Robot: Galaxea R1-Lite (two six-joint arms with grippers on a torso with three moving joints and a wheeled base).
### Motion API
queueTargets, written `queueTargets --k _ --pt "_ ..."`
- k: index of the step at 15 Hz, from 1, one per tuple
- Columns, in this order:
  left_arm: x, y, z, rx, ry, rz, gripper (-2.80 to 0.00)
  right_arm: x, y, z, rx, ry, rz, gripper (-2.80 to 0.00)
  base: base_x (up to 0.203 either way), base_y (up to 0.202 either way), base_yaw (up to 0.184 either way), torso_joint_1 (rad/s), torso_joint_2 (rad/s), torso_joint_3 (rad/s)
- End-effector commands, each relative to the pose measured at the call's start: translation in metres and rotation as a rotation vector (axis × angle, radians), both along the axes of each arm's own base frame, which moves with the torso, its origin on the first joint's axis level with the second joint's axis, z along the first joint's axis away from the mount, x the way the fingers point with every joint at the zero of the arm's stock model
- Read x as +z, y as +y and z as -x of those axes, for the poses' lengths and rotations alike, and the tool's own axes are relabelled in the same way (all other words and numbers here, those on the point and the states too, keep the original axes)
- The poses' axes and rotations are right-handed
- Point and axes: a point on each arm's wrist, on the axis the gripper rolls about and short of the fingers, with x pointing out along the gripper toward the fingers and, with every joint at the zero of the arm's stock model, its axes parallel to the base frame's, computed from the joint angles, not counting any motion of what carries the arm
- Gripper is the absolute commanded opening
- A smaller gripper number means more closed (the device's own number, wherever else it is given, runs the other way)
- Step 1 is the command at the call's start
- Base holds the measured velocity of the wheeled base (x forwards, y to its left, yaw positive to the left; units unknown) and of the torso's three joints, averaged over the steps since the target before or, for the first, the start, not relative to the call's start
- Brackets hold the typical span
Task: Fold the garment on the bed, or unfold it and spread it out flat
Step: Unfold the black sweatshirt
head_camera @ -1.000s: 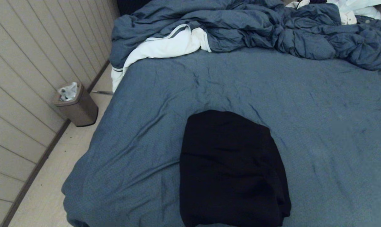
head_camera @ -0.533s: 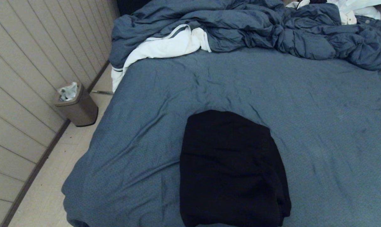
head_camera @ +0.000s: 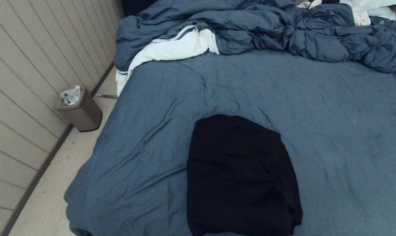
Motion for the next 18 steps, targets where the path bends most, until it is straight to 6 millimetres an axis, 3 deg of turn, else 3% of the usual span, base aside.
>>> queueTargets --k 1,4,6,8,16,18 --pt "0.000 0.000 0.002 -0.009 -0.021 0.003 -2.80 -0.004 0.001 0.002 0.064 0.076 0.003 -2.80 0.000 0.000 0.000 0.000 0.00 0.000" --pt "-0.001 0.000 0.002 -0.011 -0.027 0.105 -2.80 -0.005 0.002 0.005 0.073 0.136 0.067 -2.80 0.000 0.000 0.000 0.000 0.00 0.000" --pt "-0.002 0.000 0.002 0.003 -0.023 0.207 -2.80 -0.007 -0.001 0.004 -0.075 0.126 0.091 -2.80 0.000 0.000 0.000 0.000 0.00 0.000" --pt "-0.003 0.000 0.003 -0.002 -0.005 0.185 -2.80 -0.014 -0.005 0.003 -0.240 0.137 0.117 -2.80 0.000 0.000 0.000 0.000 0.00 0.000" --pt "-0.009 -0.002 -0.003 -0.070 -0.051 0.101 -2.80 -0.018 -0.005 0.002 -0.215 0.136 0.005 -2.80 0.000 0.000 0.000 0.000 0.00 0.000" --pt "-0.009 -0.002 -0.003 -0.065 -0.055 0.115 -2.80 -0.019 -0.005 0.004 -0.098 0.123 0.024 -2.80 0.000 0.000 0.000 0.000 0.00 0.000"
